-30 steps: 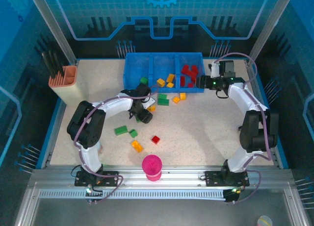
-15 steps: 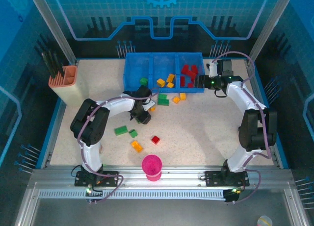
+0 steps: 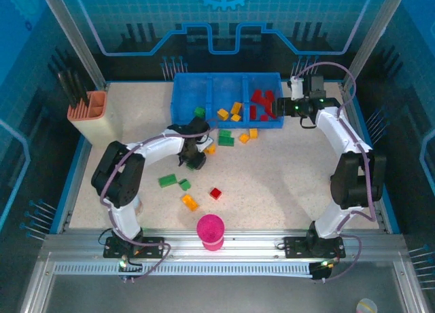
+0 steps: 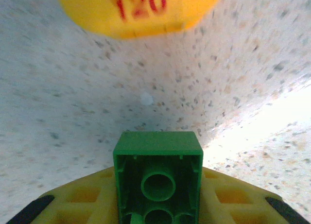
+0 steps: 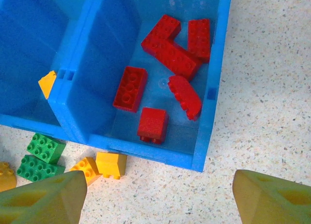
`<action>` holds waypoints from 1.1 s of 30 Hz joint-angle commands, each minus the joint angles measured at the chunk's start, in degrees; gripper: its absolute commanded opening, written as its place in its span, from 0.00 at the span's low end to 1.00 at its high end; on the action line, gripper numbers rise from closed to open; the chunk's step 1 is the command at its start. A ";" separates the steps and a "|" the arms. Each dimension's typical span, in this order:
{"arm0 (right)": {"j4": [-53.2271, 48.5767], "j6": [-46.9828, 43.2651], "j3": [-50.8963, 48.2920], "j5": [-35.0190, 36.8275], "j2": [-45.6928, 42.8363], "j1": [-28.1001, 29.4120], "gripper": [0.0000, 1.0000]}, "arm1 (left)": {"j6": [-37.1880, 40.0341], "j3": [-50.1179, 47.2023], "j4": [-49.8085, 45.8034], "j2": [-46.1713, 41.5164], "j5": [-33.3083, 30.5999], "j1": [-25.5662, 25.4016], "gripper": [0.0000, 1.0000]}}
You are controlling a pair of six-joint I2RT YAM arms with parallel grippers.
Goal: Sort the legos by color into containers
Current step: Pick up the lego from the center of the table, then place the lego in the container.
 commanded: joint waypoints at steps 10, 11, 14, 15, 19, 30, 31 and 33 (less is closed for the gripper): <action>1.19 2.37 -4.52 -2.92 -1.59 0.82 0.80 | 2.31 21.14 1.09 1.71 -3.29 8.71 0.31; 1.11 2.52 -4.53 -2.62 -1.81 1.03 0.79 | 2.19 22.76 1.52 3.02 -2.90 9.68 0.30; 0.88 3.16 -4.43 -2.57 -2.11 1.60 0.80 | 2.16 27.56 1.97 7.23 -2.84 11.42 0.29; 0.84 3.21 -4.48 -2.61 -2.10 1.87 0.80 | 2.14 29.02 2.34 8.81 -2.68 11.79 0.29; 0.25 3.14 -4.39 -2.33 -2.08 2.57 0.80 | 1.57 33.94 4.27 14.31 -2.92 12.63 0.30; -2.75 2.08 -3.03 -1.02 -1.77 3.78 0.81 | 0.53 45.00 4.90 26.48 -1.92 14.32 0.39; -2.84 1.96 -3.11 -0.76 -1.83 3.92 0.81 | 0.44 45.17 4.82 26.66 -1.86 14.41 0.42; -2.61 1.76 -3.50 -0.56 -1.89 3.90 0.81 | 0.53 45.28 4.97 26.50 -1.70 14.42 0.46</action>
